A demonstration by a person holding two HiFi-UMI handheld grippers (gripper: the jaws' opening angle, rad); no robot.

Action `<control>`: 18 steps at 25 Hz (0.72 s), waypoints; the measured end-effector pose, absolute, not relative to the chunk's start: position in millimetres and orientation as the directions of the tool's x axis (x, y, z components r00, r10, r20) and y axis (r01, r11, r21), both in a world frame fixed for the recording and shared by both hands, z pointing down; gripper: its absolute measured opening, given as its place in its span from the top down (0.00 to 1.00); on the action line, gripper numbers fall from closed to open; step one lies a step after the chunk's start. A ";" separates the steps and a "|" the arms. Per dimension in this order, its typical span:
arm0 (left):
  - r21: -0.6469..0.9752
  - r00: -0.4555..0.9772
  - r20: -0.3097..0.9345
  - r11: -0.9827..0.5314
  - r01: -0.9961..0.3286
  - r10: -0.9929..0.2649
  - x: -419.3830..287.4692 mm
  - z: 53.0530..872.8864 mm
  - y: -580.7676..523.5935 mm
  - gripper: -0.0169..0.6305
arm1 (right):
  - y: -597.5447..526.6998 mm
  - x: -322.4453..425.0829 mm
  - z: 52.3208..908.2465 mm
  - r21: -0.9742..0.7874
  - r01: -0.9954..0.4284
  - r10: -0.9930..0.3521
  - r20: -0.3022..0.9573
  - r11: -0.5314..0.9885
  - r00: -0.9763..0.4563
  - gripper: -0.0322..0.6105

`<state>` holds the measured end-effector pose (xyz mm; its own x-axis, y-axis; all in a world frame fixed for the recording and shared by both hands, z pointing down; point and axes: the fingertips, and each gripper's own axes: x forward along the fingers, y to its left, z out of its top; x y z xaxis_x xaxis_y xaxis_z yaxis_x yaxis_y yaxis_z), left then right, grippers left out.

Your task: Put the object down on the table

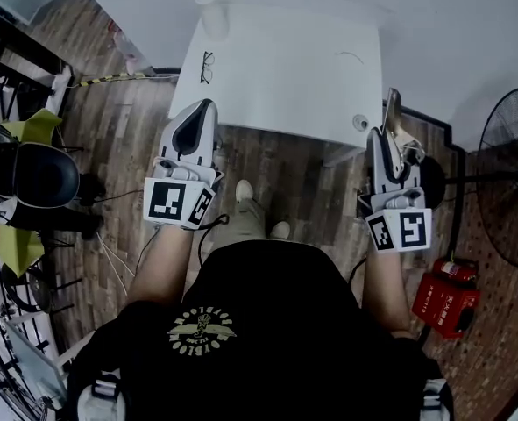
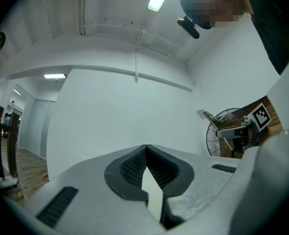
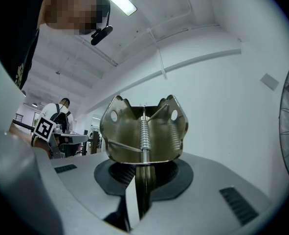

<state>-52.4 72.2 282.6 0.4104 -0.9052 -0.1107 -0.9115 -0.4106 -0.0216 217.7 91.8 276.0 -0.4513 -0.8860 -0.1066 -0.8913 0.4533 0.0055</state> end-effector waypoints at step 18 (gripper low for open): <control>-0.039 0.446 -0.103 -0.445 -0.895 -0.889 -64.8 293.7 16.5 0.96 | 35.9 182.8 288.9 0.013 -0.891 -0.888 -0.071 0.454 -0.454 0.85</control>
<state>-64.8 16.5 293.7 0.4464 -0.8888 -0.1034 -0.8948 -0.4448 -0.0393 182.8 35.9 288.9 -0.4535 -0.8884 -0.0714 -0.8910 0.4538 0.0134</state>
